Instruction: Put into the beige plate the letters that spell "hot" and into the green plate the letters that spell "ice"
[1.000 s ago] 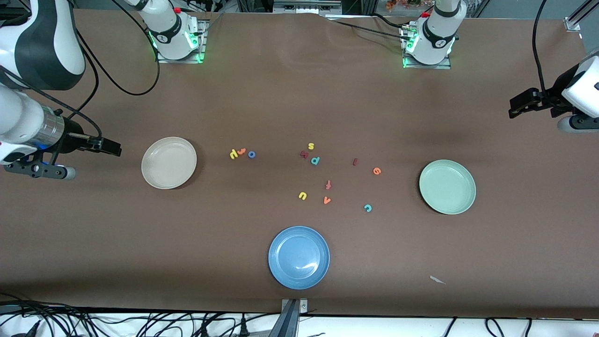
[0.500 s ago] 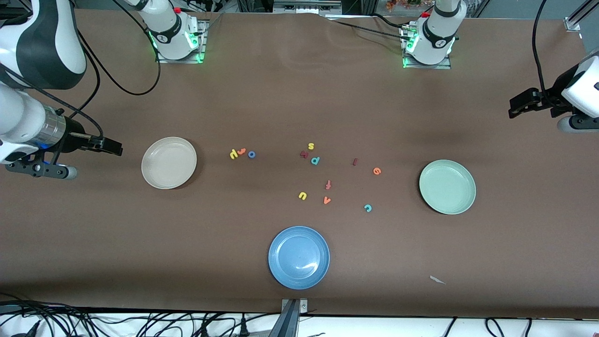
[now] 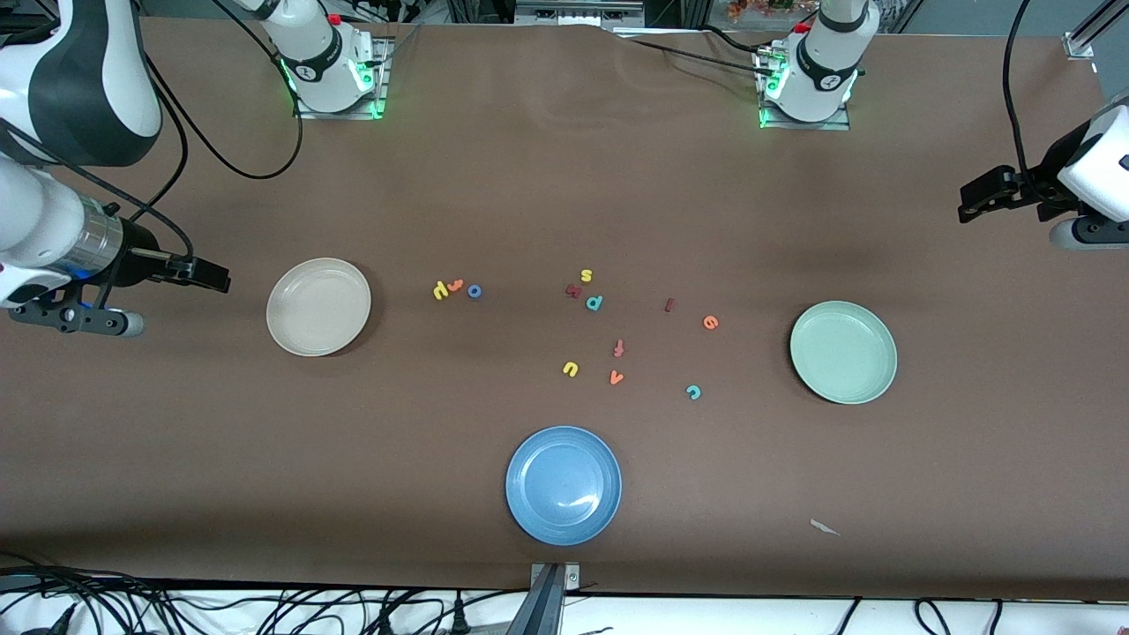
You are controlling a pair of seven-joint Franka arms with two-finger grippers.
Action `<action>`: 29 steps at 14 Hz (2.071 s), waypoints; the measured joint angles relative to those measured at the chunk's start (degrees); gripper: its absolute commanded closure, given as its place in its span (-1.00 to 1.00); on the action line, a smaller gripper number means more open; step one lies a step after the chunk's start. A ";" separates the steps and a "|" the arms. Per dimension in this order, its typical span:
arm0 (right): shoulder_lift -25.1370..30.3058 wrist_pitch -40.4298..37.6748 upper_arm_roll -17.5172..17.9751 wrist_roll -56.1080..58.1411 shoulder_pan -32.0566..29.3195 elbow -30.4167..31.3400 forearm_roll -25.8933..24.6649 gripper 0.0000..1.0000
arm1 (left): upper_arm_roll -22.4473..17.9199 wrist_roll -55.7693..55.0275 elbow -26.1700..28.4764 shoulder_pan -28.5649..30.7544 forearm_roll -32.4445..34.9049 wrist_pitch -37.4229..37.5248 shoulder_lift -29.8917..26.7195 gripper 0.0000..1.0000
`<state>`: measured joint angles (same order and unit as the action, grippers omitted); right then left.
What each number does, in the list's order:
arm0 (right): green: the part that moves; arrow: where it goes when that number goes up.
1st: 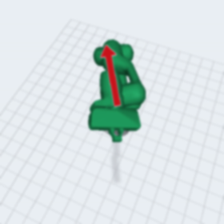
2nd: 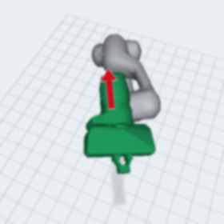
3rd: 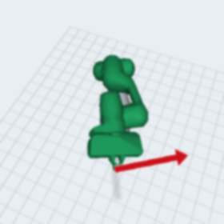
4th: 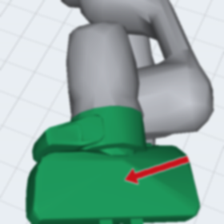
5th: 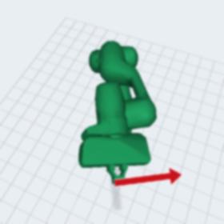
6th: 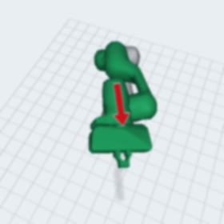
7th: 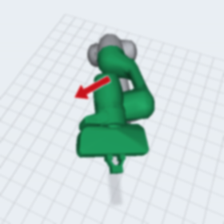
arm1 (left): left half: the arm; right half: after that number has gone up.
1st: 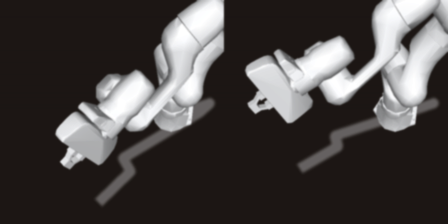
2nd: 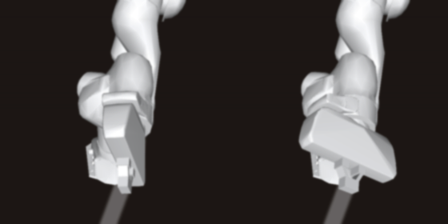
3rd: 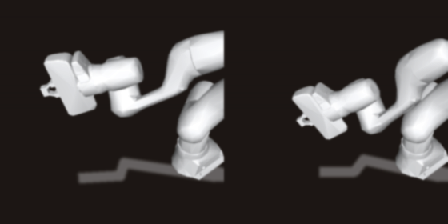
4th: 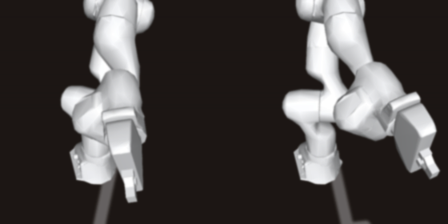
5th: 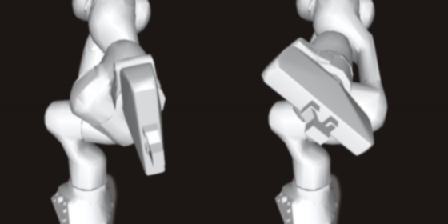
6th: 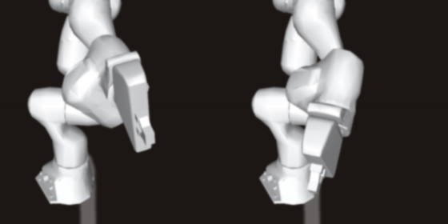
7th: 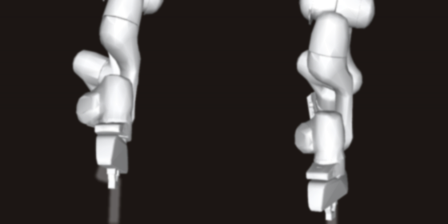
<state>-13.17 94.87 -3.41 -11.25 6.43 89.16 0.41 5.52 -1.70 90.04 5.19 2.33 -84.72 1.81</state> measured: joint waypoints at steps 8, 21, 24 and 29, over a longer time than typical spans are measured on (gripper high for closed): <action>0.00 -0.32 0.00 0.00 0.00 0.00 0.00 -0.99 | 0.02 0.00 0.00 0.00 0.00 0.00 0.00 -1.00; 0.00 -0.39 0.00 -0.09 0.00 0.00 0.00 -0.99 | 0.03 0.00 0.00 0.00 0.00 0.00 0.00 -1.00; 0.00 -0.58 0.00 -0.47 0.00 0.09 0.00 -0.99 | 0.04 0.00 0.00 0.00 0.00 0.00 0.00 -1.00; -0.73 -0.60 0.37 -13.89 3.55 0.64 0.11 -0.99 | 0.05 0.00 0.00 0.00 0.00 0.00 0.00 -1.00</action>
<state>-13.89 94.26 -3.04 -25.14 9.98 89.80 0.51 5.57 -1.70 90.04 5.18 2.33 -84.72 1.81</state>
